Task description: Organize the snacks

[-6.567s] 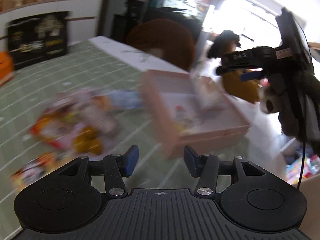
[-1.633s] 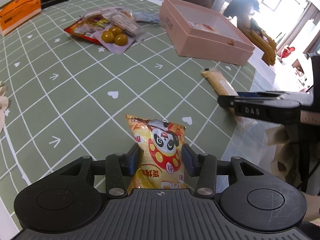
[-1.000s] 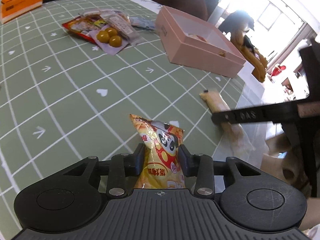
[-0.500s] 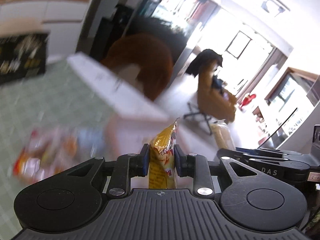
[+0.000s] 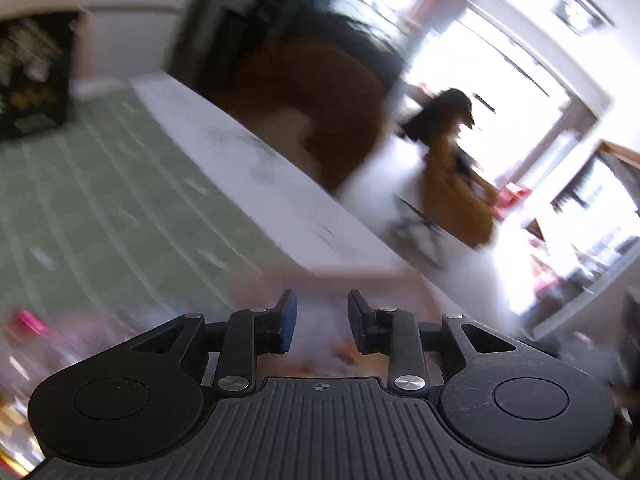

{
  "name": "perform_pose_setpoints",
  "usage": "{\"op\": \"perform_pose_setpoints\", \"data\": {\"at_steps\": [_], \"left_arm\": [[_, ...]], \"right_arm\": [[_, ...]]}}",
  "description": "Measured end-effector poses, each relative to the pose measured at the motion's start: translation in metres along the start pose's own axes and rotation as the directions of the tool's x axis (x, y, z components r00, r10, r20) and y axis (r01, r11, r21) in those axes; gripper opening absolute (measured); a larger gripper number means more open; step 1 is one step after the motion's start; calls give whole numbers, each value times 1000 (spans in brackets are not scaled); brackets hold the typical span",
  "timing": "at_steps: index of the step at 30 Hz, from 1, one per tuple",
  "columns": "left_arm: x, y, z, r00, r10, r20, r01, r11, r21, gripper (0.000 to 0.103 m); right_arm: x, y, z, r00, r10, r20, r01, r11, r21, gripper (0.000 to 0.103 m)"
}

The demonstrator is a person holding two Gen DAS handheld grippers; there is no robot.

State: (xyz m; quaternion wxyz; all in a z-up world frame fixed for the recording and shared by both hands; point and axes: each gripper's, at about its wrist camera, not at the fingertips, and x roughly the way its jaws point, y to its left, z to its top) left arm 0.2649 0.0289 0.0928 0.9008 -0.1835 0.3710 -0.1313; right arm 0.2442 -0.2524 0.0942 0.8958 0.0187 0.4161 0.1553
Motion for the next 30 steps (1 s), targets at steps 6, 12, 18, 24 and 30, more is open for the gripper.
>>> {"op": "perform_pose_setpoints", "data": {"at_steps": [6,12,18,24,30], "left_arm": [[58,47,6,980,153,-128,-143,986,82,32],[67,76,-14,978,122,-167,-102,987,126,31],[33,54,-56,975,85,-206,-40,976,216,29],[-8,54,-100,975,9,-222,3,998,56,27],[-38,73,-125,965,-102,-243,71,988,-134,27]], "right_arm": [[20,6,-17,999,-21,-41,20,1000,-16,51],[9,12,-27,997,-46,-62,44,998,-32,51],[-22,27,-46,996,-63,-58,61,998,-29,51],[-51,54,-82,997,10,-82,-9,1000,24,63],[-33,105,-120,976,93,-195,-91,996,19,63]]}}
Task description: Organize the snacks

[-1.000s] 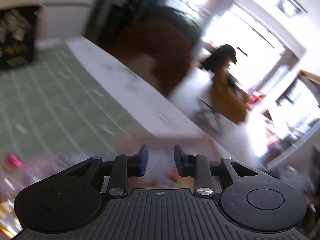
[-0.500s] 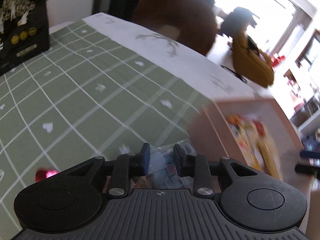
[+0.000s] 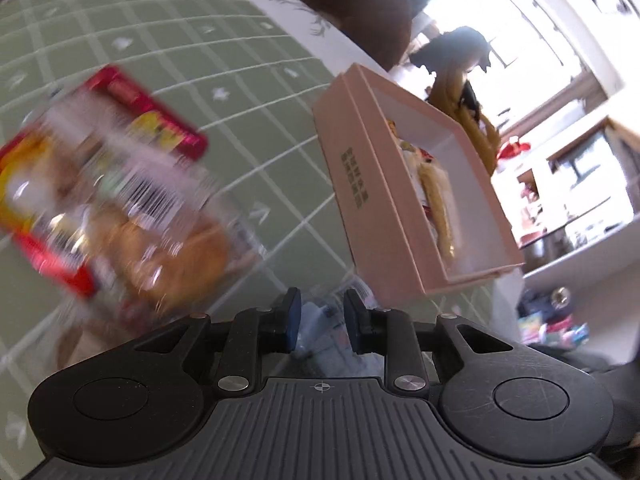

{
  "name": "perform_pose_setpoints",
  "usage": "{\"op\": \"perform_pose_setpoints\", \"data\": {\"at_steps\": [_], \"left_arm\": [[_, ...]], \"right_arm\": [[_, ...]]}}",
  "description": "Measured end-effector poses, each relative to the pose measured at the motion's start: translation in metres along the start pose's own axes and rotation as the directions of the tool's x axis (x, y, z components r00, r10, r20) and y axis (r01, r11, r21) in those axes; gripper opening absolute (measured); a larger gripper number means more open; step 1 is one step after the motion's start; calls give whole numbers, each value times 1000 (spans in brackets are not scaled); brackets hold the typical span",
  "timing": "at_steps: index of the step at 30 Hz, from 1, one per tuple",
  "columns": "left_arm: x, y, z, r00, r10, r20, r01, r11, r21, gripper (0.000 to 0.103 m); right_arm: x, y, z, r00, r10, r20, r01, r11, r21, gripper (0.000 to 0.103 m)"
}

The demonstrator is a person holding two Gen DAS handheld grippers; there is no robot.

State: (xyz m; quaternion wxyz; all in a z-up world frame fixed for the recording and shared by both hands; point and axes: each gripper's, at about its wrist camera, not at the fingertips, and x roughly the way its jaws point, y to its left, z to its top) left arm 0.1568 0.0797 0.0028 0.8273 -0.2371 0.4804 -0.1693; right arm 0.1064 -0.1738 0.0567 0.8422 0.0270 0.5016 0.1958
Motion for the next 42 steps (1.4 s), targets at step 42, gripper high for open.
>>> {"op": "perform_pose_setpoints", "data": {"at_steps": [42], "left_arm": [[-6,-45,-56,941,337,17,-322,910,-261,51]], "right_arm": [[-4,-14,-80,979,-157,129,174,975,-138,83]]}}
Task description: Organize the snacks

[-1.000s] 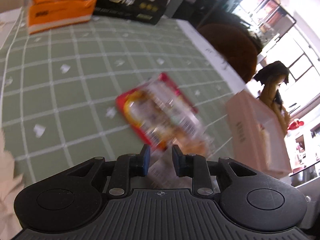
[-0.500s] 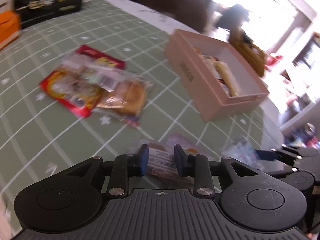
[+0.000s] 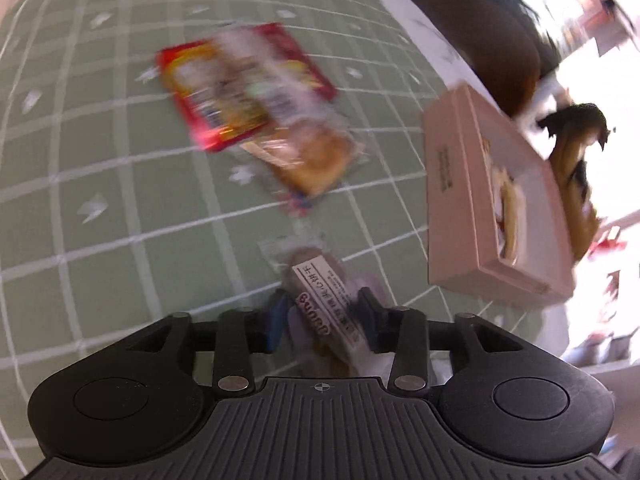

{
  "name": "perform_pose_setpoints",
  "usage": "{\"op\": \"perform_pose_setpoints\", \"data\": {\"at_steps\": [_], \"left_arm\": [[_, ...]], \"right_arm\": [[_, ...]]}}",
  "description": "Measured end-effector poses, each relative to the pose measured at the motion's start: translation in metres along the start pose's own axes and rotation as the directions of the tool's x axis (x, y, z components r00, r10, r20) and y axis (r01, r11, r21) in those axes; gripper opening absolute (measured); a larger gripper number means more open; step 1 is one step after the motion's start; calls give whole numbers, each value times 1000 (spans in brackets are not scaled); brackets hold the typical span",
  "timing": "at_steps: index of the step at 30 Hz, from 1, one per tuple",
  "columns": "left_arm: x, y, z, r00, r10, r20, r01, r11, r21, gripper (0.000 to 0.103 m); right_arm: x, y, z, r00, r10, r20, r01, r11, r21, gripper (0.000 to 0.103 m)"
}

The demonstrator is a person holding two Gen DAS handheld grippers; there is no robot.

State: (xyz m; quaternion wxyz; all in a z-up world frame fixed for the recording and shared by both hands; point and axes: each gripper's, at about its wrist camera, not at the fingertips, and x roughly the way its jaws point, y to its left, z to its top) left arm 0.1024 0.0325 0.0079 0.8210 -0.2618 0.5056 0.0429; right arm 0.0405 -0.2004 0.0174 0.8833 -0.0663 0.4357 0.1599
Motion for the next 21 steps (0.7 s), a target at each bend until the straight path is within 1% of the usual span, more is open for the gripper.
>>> {"op": "perform_pose_setpoints", "data": {"at_steps": [2,5,7,9,10,11,13,15,16,18,21], "left_arm": [[7,-16,0,999,42,2,-42,996,82,56],[13,-39,-5,993,117,12,-117,970,212,57],[14,-45,-8,992,121,20,-122,961,248,53],[9,-41,-14,994,102,25,-105,959,263,35],[5,-39,-16,996,88,24,-92,961,261,30],[2,-36,-20,997,73,19,-76,963,257,20],[-6,-28,-29,999,30,16,-33,965,260,19],[-17,-21,-42,1000,10,21,-16,958,285,19],[-24,-16,-49,1000,9,25,-16,956,293,19],[-35,-2,-62,1000,9,30,-17,960,280,18],[-49,17,-76,999,26,35,-35,963,268,18]], "right_arm": [[-1,-1,-3,1000,11,13,-11,1000,-16,85],[-1,-6,-4,999,27,24,-26,999,-31,89],[0,-8,-5,999,32,32,-31,999,-38,91],[0,-9,-5,999,37,33,-36,998,-45,92],[0,-9,-5,999,41,33,-39,998,-49,92],[0,-10,-5,999,43,32,-42,998,-52,92],[1,-11,-5,998,46,30,-44,997,-58,92],[1,-12,-5,999,46,26,-44,997,-58,92],[0,-12,-5,999,45,23,-44,997,-58,92],[0,-12,-4,999,42,14,-41,998,-55,92],[-1,-13,-4,1000,31,2,-31,999,-43,92]]}}
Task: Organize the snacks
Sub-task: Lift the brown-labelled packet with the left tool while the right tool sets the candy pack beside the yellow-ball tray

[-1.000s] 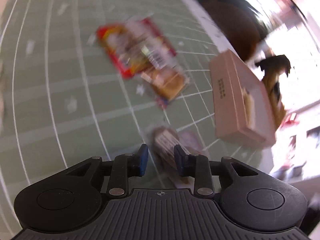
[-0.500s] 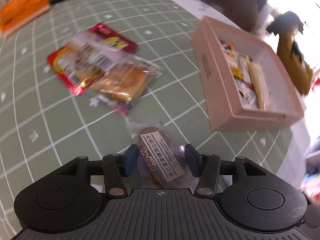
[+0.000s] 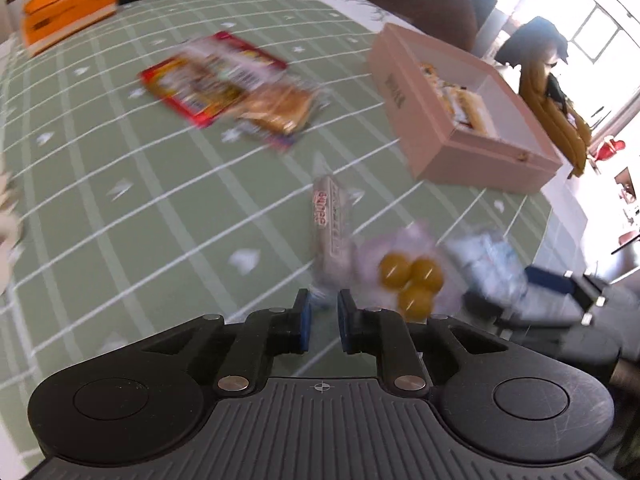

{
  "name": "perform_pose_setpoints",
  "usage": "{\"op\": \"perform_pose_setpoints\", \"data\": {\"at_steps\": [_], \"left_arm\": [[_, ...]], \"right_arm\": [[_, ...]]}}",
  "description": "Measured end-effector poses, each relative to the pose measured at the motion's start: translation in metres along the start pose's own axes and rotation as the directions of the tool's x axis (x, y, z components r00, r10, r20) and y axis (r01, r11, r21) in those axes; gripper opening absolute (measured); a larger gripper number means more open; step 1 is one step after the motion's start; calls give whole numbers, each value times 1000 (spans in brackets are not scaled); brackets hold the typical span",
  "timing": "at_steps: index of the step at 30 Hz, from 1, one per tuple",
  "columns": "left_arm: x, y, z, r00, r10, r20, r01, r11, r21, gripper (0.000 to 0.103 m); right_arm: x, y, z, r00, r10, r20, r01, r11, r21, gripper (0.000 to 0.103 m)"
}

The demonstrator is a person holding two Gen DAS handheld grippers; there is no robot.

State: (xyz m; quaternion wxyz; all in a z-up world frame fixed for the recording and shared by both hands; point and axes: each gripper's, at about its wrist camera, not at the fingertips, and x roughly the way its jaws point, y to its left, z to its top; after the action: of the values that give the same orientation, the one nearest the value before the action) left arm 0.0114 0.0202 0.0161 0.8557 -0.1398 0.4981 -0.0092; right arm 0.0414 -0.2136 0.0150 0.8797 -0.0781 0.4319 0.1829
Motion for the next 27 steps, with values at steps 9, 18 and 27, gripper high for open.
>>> {"op": "perform_pose_setpoints", "data": {"at_steps": [9,18,27], "left_arm": [[-35,37,-8,996,-43,80,45,999,-28,22],[-13,0,19,996,-49,79,39,992,119,26],[29,-56,27,992,116,55,-127,941,312,32]], "right_arm": [[-32,32,13,996,89,5,-89,996,-1,83],[5,67,27,995,69,-71,-70,997,-14,60],[-6,28,9,999,17,-49,-15,999,43,61]]}}
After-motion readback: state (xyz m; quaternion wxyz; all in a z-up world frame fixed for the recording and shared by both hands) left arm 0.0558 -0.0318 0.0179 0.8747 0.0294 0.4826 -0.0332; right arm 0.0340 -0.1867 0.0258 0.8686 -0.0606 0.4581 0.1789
